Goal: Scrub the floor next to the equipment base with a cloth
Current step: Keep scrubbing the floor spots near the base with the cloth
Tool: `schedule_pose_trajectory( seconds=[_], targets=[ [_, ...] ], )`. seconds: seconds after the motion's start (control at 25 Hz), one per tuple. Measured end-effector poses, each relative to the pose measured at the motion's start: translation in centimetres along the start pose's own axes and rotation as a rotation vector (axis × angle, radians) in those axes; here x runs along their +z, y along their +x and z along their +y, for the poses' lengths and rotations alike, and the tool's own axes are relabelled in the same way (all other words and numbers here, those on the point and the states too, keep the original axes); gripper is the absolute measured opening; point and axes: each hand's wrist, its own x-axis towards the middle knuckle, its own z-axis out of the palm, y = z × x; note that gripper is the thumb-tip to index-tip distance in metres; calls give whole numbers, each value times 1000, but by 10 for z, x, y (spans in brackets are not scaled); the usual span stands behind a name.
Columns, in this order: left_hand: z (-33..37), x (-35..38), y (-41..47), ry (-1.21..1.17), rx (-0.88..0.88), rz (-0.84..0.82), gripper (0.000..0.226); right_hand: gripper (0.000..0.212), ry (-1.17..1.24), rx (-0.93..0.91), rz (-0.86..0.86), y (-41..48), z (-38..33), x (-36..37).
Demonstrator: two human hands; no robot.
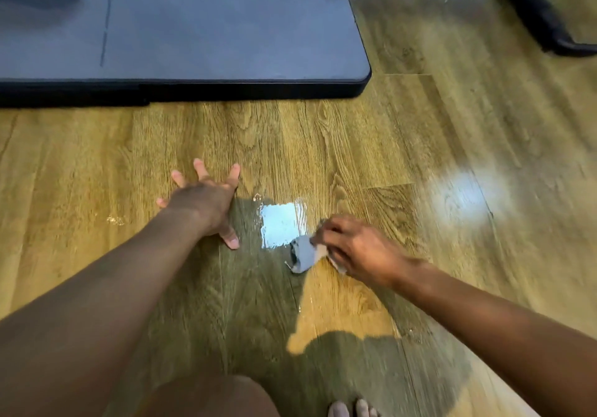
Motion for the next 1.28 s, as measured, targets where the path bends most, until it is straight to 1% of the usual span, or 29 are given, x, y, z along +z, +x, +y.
schedule_pose_trajectory(
  seconds=[0.04, 0.12, 0.24, 0.32, 0.36, 0.44, 0.52, 0.6, 0.72, 0.8, 0.92, 1.0, 1.08, 1.12, 1.16, 1.28],
  targets=[
    [-1, 1, 2, 1, 3, 7, 142, 28, -33, -19, 11, 21, 16, -7],
    [-4, 4, 3, 24, 11, 19, 142, 26, -88, 59, 79, 79, 49, -24],
    [-5, 4, 4, 13, 21, 6, 143, 33, -119, 315, 123, 157, 97, -48],
    [-6, 3, 4, 11, 26, 9, 143, 37, -97, 458, 183, 174, 107, -50],
    [-7, 3, 4, 9, 17, 5, 143, 35, -76, 495, 223, 171, 103, -46],
    [-7, 5, 6, 24, 10, 1, 145, 29, -76, 463, 247, 149, 88, -30],
    [-8, 8, 10, 33, 17, 8, 146, 27, -92, 356, 214, 132, 77, -21],
    [-8, 10, 10, 8, 9, 1, 147, 29, -125, 321, 173, 142, 87, -32],
    [-9, 9, 10, 2, 5, 1, 147, 32, -183, 393, 150, 182, 114, -57],
    [-8, 9, 10, -14, -2, 4, 146, 31, -196, 444, 188, 197, 118, -65],
    [-9, 12, 11, 1, -3, 9, 147, 25, -160, 442, 263, 173, 102, -50],
    [-8, 12, 13, 5, -2, 13, 146, 20, -107, 350, 249, 129, 90, -35],
    [-7, 12, 12, 17, -8, 14, 146, 22, -36, 218, 140, 94, 85, -39],
    [-7, 11, 12, 23, -13, 14, 146, 25, -29, 184, 94, 91, 89, -44],
    [-7, 11, 11, 25, -18, 12, 146, 27, -42, 189, 85, 97, 94, -48],
    [-6, 7, 9, 20, -35, 14, 145, 31, -55, 354, 182, 120, 92, -48]
  ],
)
